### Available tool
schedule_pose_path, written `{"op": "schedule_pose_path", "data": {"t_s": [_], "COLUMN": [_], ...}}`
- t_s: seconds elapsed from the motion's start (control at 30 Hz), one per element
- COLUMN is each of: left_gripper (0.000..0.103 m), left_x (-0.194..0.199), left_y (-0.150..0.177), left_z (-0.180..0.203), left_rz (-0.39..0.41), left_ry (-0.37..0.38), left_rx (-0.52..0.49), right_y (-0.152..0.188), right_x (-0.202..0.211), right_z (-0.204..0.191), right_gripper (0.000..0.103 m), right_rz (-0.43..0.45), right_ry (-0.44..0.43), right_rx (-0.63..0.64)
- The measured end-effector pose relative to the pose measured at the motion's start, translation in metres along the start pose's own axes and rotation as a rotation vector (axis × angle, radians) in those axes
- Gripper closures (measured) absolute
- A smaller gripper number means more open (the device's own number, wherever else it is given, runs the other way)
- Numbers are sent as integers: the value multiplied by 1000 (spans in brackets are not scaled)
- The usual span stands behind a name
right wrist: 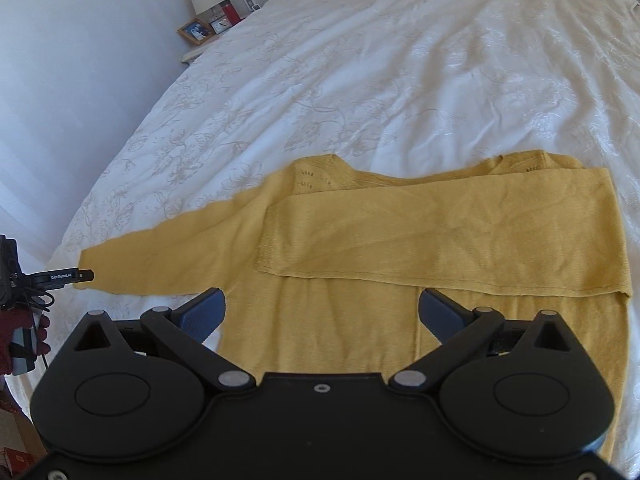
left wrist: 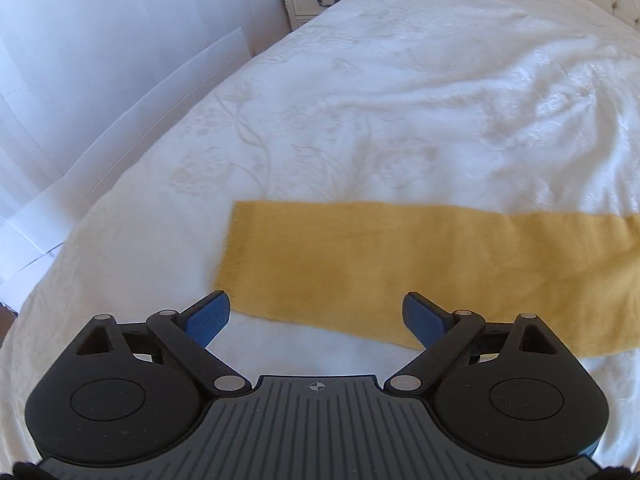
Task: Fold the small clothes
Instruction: 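Grasp the cuff of the other sleeve with the left tool, then fold the held sleeve across the sweater body and release with the left tool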
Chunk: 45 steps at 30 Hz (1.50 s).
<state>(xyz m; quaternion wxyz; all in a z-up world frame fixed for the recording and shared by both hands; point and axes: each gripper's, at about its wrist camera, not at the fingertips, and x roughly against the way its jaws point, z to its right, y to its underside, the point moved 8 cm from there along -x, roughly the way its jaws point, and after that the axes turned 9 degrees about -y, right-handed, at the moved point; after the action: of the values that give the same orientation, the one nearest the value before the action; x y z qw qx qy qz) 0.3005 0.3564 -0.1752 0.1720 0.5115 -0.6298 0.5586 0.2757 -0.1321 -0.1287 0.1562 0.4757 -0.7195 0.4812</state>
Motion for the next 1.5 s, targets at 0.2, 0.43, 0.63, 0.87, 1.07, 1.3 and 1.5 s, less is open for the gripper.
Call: {"op": "schedule_pose_path", "data": {"t_s": [0.2,0.43,0.63,0.87,1.07,1.3,1.5], "left_gripper": [10,10,20,93,94,94,94], "left_x": [-29,-62,-68,-69,-36,55,139], "left_y": [-7,-2,-1,-9,-23,-55,-81], "left_z": [-27,-31,-25,-11,4,55,122], "left_rz": [0,-62,-57,-120,-86,46,160], "left_ry": [28,117,212,294,333,503,633], "left_rx": [-35,28,69,141,177,175,138], "right_y": [-5,-4,1,10,14,25,37], "right_x": [-29,-56,-64,-65,-52,-30,-7], "right_z": [-51,-76,-73,-63,-54,-33,-10], "right_gripper": [0,0,0,0,0,0,0], "right_rz": [-33,-89,-127,-150,-130,-104,-88], "right_ry": [-63,-83,-66,-56,-53,-62,-93], "right_rx": [58,102,105,78,56,16,1]}}
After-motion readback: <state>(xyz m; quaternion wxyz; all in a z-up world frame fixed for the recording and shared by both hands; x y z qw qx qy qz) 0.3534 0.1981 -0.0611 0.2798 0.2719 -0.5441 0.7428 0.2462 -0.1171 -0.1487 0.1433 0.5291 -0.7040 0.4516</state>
